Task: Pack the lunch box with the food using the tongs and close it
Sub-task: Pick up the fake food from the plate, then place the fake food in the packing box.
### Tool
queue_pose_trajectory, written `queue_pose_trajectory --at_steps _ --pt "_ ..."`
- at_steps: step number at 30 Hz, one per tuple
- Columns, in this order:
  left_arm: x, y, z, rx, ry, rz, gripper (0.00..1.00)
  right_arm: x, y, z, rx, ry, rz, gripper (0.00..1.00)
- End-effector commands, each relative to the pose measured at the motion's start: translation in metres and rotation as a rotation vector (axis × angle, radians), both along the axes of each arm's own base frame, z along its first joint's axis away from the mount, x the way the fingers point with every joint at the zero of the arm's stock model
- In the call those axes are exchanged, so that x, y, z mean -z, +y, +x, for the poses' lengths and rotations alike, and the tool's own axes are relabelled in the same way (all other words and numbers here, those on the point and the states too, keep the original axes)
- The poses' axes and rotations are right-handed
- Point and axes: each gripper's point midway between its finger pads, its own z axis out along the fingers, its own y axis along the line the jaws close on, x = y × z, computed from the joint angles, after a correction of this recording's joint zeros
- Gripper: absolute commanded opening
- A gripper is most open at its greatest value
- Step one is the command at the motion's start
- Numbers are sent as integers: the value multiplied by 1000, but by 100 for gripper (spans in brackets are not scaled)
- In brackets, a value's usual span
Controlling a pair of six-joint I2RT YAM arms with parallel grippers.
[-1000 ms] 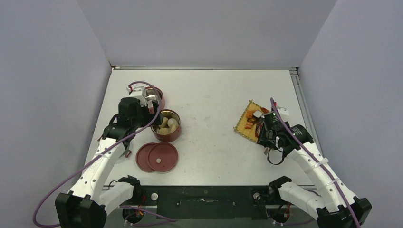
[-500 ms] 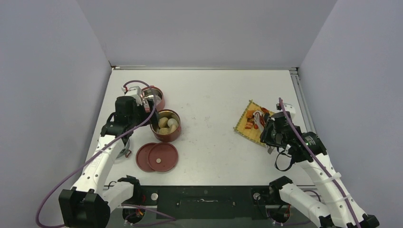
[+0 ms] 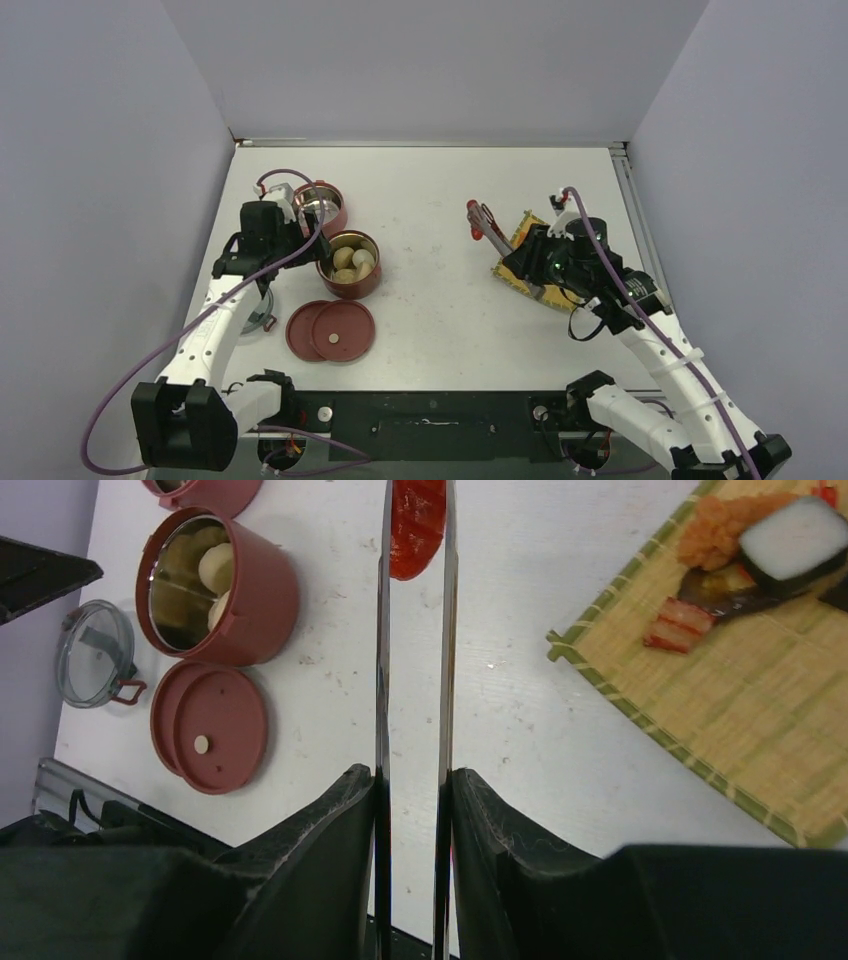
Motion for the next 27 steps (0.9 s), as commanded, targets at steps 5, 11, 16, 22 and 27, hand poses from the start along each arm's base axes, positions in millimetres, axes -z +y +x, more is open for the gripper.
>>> queue_pose_trajectory --at_steps 5,11,16,22,27 --pt "7 2 6 8 44 4 68 -31 94 19 -248 -197 111 5" --pt "15 5 6 4 69 22 60 -24 148 15 -390 -222 67 5" --pt "21 4 7 12 90 22 54 -20 183 18 -471 -242 38 5" --pt "26 1 9 25 106 20 51 -14 212 28 -536 -249 22 5" --pt "30 -1 9 35 123 16 42 -1 224 32 -569 -236 -28 5"
